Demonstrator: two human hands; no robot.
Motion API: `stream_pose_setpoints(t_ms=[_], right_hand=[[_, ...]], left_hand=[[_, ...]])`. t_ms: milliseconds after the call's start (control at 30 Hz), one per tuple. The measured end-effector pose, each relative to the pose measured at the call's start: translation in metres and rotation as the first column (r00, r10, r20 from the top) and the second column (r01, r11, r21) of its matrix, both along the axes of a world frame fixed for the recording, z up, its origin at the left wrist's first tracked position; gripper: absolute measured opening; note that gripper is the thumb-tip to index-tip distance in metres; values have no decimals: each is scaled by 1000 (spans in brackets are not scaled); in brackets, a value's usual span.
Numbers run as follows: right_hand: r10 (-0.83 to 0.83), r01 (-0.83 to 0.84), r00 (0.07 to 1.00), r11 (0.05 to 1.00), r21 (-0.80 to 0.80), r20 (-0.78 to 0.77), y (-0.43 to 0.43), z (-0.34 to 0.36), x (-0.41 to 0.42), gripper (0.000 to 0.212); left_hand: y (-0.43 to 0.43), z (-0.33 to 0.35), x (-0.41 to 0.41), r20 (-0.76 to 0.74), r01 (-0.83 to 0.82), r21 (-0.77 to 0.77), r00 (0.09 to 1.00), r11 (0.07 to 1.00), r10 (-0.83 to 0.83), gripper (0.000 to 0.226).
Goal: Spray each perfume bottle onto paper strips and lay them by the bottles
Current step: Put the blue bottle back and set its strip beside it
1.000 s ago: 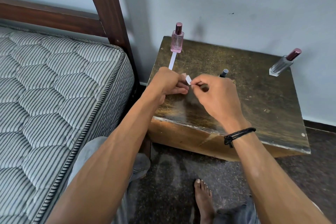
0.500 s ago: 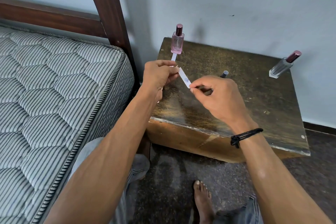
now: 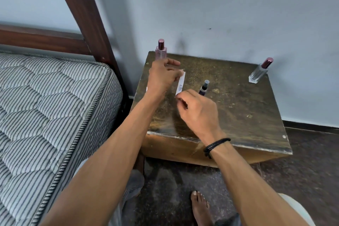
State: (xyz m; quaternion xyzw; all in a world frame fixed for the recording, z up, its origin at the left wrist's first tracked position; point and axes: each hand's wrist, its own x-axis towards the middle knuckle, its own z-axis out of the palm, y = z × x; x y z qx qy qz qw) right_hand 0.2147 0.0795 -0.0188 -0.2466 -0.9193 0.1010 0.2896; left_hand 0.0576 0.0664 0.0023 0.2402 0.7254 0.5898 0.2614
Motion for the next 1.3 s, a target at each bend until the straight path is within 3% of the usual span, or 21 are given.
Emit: stream_pose_setpoints(t_ms=[133,367,600,767,833,900,1000,1067,1233,1300], right_hand=[[-139,139,990,990,28,-13,1,-12,-5,6],[-241,240,971,970,44,5,6,-22,-9,13],[-173,172,985,982,73,8,8,-25,-1,9],[10,-7,999,996,86,-36,3,-21,8,9],[-21,20,997,1000,-3,-74,-2,-15,12,4],[-239,210,967,944,-256,-88,-2,-9,15,12],[-581,473,812,605,-641,50,19,-8,21,19],[-619,468,782,498,-730,80,33,-13,26,18],[-502,360,863,522,-774,63,44,-11,29,48],[-438,346,894,544,-764,92,47,-12,27,49]], left_hand=[[20,2,-4,-43,24,-18,999,1000,-25,20],[36,-5,1,-66,75,-79,995,994,-80,19],[21,-8,-2,-34,33,-90,999,995,-36,18],[-2,-15,-8,-7,9,-98,1000,995,-10,18],[-11,-18,-10,19,-8,-95,1000,995,10,18],[-17,-20,-11,37,-28,-96,999,995,31,19],[-22,-20,-13,71,-40,-96,996,995,47,17],[-24,-19,-15,84,-45,-96,995,994,54,17],[-25,-17,-18,119,-46,-84,991,995,56,17],[-26,-16,-20,136,-36,-83,990,996,48,17]])
